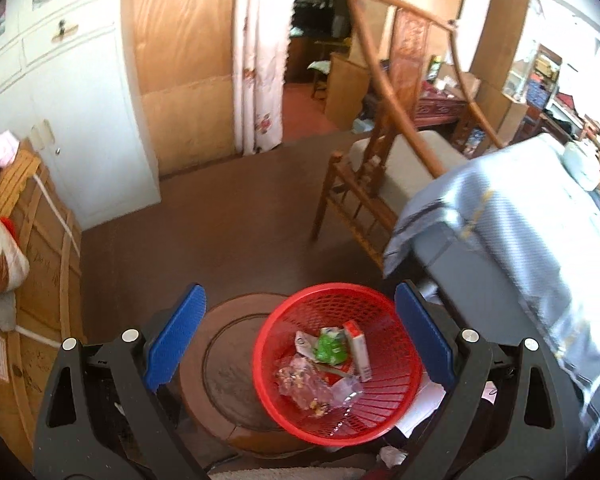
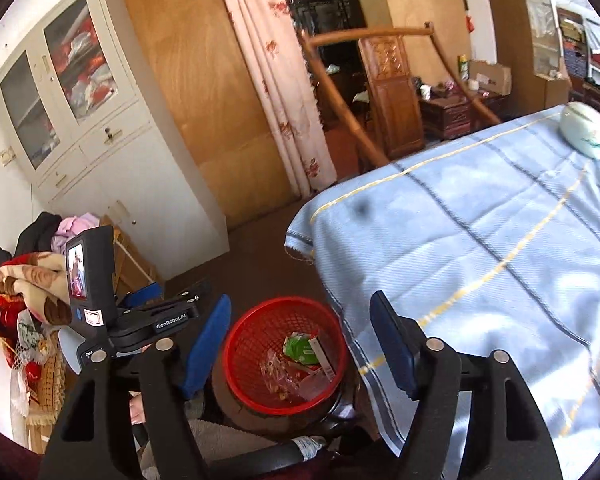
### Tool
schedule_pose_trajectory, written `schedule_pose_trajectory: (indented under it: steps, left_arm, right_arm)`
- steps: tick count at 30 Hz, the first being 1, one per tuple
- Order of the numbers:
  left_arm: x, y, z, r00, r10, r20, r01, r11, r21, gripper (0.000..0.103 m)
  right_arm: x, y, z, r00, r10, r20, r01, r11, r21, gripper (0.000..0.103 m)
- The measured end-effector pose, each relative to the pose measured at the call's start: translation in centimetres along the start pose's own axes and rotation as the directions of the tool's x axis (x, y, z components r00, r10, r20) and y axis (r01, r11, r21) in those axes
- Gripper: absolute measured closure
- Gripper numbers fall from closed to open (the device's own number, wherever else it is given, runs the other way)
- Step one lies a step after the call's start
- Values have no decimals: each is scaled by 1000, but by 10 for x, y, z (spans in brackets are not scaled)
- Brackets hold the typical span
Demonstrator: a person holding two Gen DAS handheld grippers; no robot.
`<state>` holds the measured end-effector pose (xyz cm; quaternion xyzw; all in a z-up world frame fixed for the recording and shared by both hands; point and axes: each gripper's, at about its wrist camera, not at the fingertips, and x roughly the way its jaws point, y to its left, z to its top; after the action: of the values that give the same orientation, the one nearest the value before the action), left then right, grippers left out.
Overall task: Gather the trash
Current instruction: 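Carry the tub and white medicine box to the red wastebasket and release both, then move both tools back over the table toward the remaining trash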
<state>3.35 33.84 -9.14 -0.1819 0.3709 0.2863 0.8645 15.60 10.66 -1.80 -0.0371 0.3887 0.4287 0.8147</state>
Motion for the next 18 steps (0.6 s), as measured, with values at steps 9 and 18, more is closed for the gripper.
schedule_pose_trajectory:
  steps: [9, 18]
  left_arm:
    - [-63, -52, -7, 991, -68, 116, 51, 988, 145, 7]
    - [-100, -139, -33, 973, -213, 89, 171, 922, 348, 7]
  right_arm:
    - [-85, -22, -27, 984, -54, 169, 46, 998, 52, 24]
    - [-171, -85, -75, 932, -189, 310, 130, 971, 202, 19]
